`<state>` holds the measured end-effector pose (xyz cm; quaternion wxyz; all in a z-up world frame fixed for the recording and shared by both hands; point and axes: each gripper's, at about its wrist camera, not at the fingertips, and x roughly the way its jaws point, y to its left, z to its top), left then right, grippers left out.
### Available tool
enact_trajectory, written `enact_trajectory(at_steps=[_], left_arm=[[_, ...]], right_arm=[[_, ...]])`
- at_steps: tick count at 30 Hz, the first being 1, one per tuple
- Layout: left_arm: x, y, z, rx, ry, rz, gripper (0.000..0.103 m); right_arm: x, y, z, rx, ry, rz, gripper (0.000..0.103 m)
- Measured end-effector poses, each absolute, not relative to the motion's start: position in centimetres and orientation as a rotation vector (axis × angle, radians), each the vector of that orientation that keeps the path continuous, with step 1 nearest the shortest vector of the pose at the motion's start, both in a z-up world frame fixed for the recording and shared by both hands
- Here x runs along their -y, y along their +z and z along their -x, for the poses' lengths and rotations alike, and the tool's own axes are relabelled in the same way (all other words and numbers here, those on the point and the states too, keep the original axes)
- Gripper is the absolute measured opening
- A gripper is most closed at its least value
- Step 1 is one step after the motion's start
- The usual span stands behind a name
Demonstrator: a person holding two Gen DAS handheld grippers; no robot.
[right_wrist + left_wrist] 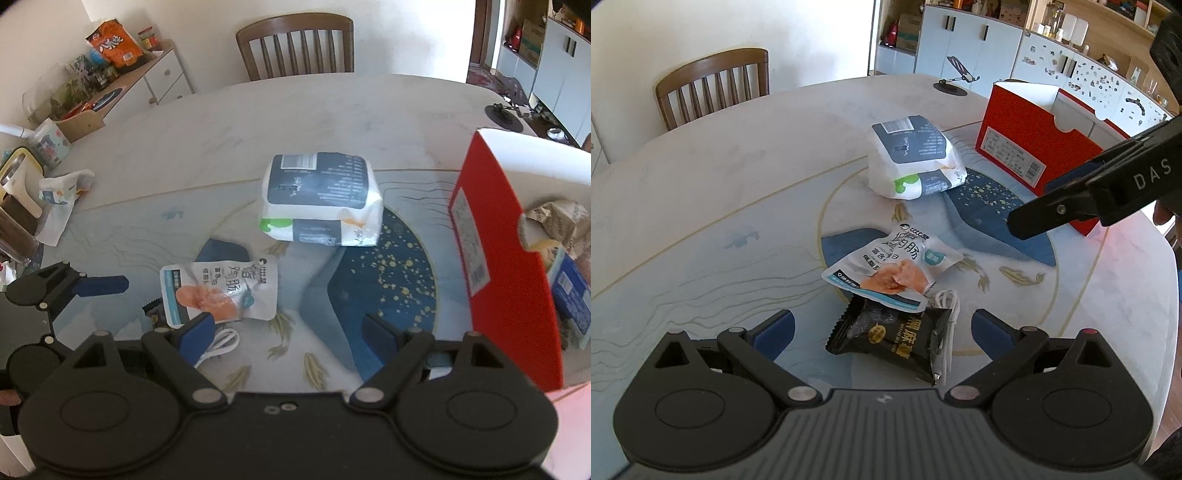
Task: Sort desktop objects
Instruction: 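Move both grippers over the black snack bag and white cable, then grasp the black snack bag with left gripper while right grasps white cable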
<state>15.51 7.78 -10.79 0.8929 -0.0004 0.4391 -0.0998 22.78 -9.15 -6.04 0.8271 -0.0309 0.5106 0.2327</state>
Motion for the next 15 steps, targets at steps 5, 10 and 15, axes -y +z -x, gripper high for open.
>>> enact_trajectory(at_steps=[5, 10, 15], left_arm=[[-7.8, -11.3, -15.9, -0.911, -0.214, -0.021, 0.1], [-8.1, -12.0, -16.4, -0.928, -0.208, -0.02, 0.094], [-8.2, -12.4, -16.7, -0.93, -0.226, -0.028, 0.093]], right_arm=[[8.6, -6.5, -23.3, -1.098, 0.502, 0.074, 0.086], [8.0, -6.9, -23.7, -1.109, 0.507, 0.078, 0.086], [7.5, -7.5, -23.8, -1.127, 0.515, 0.076, 0.086]])
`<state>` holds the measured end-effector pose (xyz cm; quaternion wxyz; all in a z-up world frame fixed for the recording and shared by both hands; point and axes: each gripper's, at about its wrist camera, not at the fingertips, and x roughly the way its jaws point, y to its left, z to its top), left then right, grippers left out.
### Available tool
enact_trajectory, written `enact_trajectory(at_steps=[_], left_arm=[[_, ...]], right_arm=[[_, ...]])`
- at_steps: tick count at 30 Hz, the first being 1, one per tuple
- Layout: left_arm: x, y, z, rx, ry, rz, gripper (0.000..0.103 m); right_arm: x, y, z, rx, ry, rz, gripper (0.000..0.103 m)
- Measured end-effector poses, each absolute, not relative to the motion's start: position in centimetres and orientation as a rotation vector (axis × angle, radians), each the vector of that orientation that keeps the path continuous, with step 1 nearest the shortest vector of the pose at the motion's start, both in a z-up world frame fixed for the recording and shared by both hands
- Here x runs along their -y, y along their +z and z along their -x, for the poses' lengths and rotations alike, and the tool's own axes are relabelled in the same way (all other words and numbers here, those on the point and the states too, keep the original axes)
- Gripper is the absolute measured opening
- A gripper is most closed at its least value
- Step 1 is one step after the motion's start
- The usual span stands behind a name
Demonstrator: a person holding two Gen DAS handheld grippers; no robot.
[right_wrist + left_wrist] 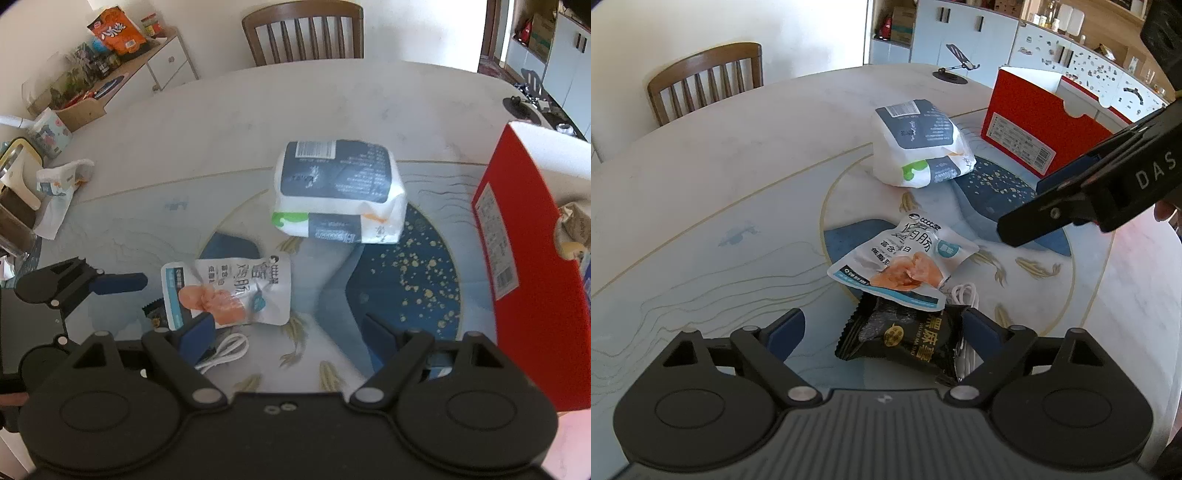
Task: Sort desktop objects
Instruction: 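Grasp the black snack bag with left gripper while right grasps white cable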
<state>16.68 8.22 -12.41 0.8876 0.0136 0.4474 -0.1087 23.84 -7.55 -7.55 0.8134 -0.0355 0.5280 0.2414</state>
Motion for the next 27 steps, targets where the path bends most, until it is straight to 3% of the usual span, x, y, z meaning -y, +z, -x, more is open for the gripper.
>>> enact_trajectory(at_steps=[6, 10, 27], left_arm=[[-8.6, -13.0, -16.8, -0.932, -0.256, -0.029, 0.085], [-8.5, -13.3, -16.6, -0.926, -0.24, -0.079, 0.065], [-11.0, -13.3, -16.8, -0.918, -0.188, -0.035, 0.059]], right_arm=[[6.8, -8.4, -23.2, -1.153, 0.532, 0.082, 0.086], [6.2, -9.2, -22.6, -1.185, 0.549, 0.091, 0.085], [3.3, -10.4, -20.3, -1.177, 0.699, 0.227, 0.085]])
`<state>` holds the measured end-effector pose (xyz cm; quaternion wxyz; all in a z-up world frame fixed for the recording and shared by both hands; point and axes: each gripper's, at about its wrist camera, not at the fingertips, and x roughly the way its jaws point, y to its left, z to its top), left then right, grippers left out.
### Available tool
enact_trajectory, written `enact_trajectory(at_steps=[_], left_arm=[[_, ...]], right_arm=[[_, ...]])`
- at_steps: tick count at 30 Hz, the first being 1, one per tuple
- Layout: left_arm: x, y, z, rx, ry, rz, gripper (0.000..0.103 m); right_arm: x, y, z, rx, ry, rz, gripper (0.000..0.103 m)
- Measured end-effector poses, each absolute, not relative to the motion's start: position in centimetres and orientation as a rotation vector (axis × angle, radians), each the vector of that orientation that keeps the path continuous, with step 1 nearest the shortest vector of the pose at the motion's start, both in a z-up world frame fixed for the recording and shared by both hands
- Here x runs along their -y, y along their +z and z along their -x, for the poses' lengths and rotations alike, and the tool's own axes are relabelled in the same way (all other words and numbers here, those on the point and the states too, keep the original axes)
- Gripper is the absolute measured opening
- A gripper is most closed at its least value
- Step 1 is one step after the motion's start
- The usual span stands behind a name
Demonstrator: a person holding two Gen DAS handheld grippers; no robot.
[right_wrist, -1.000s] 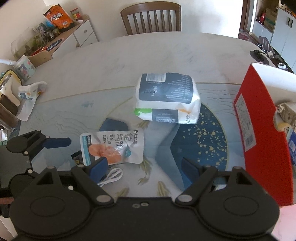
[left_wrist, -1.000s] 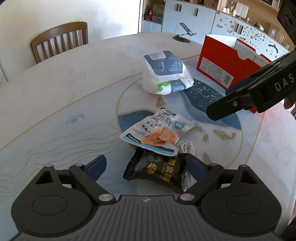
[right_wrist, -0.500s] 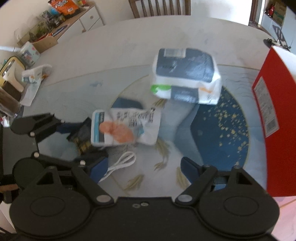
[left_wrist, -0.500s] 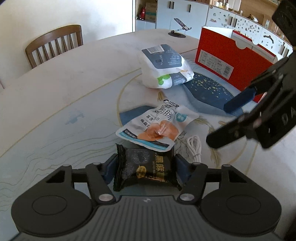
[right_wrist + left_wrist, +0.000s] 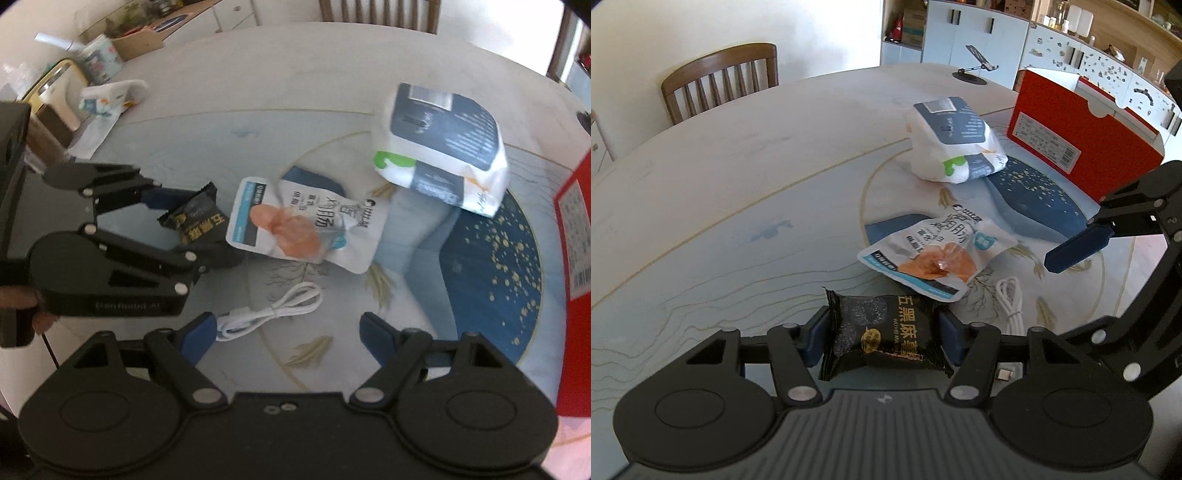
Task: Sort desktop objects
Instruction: 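Grasp the black snack bag with left gripper while right grasps white cable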
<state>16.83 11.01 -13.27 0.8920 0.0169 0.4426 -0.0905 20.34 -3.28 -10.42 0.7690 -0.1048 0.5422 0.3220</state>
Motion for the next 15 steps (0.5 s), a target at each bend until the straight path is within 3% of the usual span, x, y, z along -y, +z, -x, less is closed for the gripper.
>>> enact_trajectory(at_steps=[15], left_arm=[[-11.4, -13.2, -16.9, -0.919, -0.186, -0.027, 0.059]], right_arm=[[0.8, -11.6, -19.1, -1.114, 0.818, 0.419, 0.09]])
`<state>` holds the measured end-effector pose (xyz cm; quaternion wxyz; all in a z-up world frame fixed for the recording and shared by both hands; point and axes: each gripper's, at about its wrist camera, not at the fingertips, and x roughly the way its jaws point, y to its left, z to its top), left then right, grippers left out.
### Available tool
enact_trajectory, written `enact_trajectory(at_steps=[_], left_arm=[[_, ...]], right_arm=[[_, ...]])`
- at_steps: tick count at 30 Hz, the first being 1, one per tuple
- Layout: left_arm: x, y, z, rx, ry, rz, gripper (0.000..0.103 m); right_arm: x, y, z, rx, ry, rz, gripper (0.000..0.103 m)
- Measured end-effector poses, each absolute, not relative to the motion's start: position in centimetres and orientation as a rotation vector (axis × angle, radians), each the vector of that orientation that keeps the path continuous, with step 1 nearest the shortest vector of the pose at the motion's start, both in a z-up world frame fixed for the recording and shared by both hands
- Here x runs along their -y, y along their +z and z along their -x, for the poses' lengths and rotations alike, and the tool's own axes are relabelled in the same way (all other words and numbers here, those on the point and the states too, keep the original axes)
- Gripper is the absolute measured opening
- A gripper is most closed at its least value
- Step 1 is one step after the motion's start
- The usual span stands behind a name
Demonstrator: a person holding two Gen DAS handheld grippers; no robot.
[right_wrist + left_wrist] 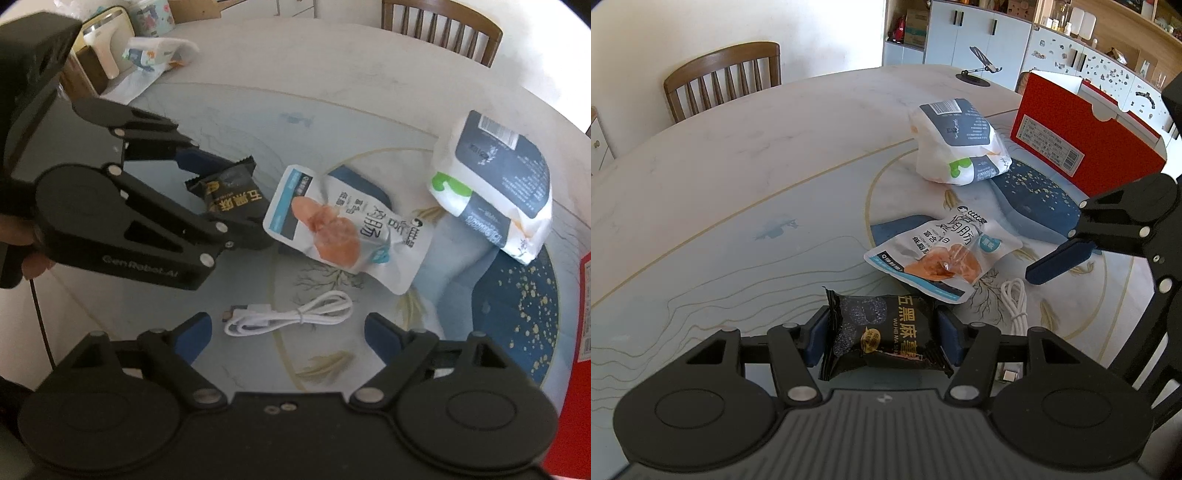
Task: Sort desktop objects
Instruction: 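Grasp the black snack bag with left gripper while right grasps white cable, then lift and carry the black bag and white cable over the shoebox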
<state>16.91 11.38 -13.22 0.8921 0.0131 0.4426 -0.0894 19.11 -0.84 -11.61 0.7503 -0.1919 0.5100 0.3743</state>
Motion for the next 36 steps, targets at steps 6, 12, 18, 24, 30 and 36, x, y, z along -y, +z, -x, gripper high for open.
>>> enact_trajectory(at_steps=[6, 12, 18, 24, 30, 36], left_arm=[[-11.4, -13.2, -17.0, -0.918, -0.186, -0.024, 0.059], [-11.4, -13.2, -17.0, -0.917, -0.185, -0.022, 0.059], [-11.4, -13.2, -17.0, -0.917, -0.185, -0.021, 0.059], [-11.4, -13.1, -17.0, -0.921, -0.183, -0.018, 0.057], [-11.1, -12.7, -16.5, -0.926, -0.18, -0.006, 0.056], [-10.4, -11.3, -15.5, -0.912, -0.19, -0.001, 0.056]], right_arm=[[0.1, -11.8, -18.8, -1.083, 0.819, 0.496, 0.09], [-0.2, -11.8, -18.7, -1.074, 0.821, 0.512, 0.09], [0.0, -11.5, -18.5, -1.063, 0.821, 0.51, 0.08], [0.2, -11.1, -18.5, -1.06, 0.827, 0.511, 0.075], [1.2, -10.3, -18.3, -1.059, 0.811, 0.494, 0.075], [2.6, -9.0, -17.3, -1.043, 0.798, 0.473, 0.075]])
